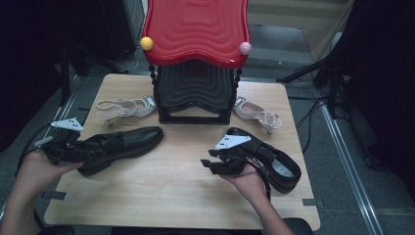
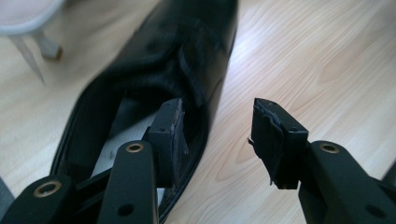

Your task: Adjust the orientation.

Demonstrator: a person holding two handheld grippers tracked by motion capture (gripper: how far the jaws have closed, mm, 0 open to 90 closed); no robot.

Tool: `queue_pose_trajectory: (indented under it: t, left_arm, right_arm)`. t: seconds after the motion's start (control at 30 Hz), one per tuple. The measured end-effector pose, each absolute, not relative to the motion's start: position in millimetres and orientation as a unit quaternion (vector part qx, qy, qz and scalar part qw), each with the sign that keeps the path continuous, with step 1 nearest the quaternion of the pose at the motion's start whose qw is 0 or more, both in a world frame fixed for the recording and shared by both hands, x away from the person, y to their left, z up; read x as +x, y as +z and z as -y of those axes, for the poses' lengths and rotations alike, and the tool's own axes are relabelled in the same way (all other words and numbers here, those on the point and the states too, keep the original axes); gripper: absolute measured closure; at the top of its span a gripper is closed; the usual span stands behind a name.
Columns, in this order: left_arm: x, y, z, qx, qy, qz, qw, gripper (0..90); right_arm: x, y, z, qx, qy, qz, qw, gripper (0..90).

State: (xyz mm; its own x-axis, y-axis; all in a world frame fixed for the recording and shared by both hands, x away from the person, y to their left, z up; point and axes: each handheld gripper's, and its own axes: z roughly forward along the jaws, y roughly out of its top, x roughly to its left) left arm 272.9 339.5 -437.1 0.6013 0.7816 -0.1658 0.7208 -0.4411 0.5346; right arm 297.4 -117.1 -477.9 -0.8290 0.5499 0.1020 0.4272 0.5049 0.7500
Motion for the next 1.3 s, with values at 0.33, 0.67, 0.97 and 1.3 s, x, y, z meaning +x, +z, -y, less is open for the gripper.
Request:
queue_pose_trajectory:
  t: [0.33,0.67,0.97,1.3]
  left_arm:
    - [296,-464,-318,0.866,0.044,-0.432,0.248,54.2]
    - [312,-474,-304,0.875,0.039,-0.419,0.239,57.2]
    - [314,-470,-304,0.869,0.006,-0.421,0.259,81.4]
    - [307,-455,-269,0.878,-0.004,-0.388,0.280,80.7]
  right_arm:
    - [298,-480,116,0.284,0.403,-0.866,0.079,54.0]
    - [297,-482,115,0.287,0.400,-0.867,0.082,53.9]
    - [294,-483,119,0.291,0.399,-0.865,0.085,55.2]
    - [293,-481,125,0.303,0.406,-0.857,0.090,55.1]
